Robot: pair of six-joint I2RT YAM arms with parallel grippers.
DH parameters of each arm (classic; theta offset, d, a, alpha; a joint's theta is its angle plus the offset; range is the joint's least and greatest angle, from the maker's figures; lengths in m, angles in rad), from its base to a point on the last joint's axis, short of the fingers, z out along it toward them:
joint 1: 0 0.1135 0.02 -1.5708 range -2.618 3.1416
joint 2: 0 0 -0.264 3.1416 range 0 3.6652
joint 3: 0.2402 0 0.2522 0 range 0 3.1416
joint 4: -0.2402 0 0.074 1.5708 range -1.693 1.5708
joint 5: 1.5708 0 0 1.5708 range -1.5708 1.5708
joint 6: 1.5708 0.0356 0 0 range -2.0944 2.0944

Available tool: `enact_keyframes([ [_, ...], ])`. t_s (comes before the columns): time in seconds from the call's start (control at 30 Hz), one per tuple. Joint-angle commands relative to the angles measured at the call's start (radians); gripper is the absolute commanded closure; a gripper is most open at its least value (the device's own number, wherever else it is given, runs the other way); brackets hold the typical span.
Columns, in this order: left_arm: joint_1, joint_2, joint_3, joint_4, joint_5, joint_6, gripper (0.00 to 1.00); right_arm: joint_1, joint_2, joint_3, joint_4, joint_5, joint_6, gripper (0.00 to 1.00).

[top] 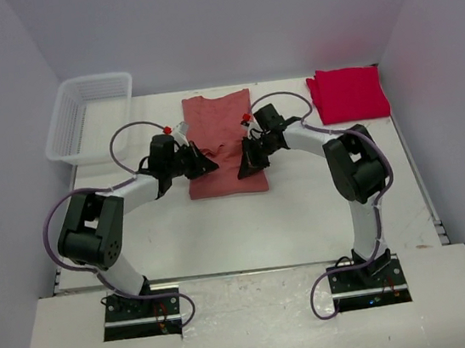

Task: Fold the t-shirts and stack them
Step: Fold the folded rectangular tshirt in 1/3 of the way

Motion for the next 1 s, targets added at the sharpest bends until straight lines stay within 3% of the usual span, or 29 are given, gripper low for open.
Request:
enact_keyframes([
  [0.0, 0.008, 0.033, -0.030, 0.010, -0.016, 0.001, 1.00, -0.004, 0.041, 0.008, 0.005, -0.003, 0.028, 1.00],
  [0.4, 0.008, 0.073, -0.129, -0.202, -0.180, 0.012, 1.00, -0.003, 0.038, -0.124, -0.063, 0.207, 0.089, 1.00],
  [0.77, 0.008, 0.024, -0.244, -0.275, -0.237, 0.015, 1.00, 0.014, -0.017, -0.371, 0.124, 0.199, 0.178, 1.00],
  [0.97, 0.006, -0.077, -0.395, -0.285, -0.228, -0.021, 1.00, 0.051, -0.064, -0.528, 0.215, 0.199, 0.213, 1.00],
])
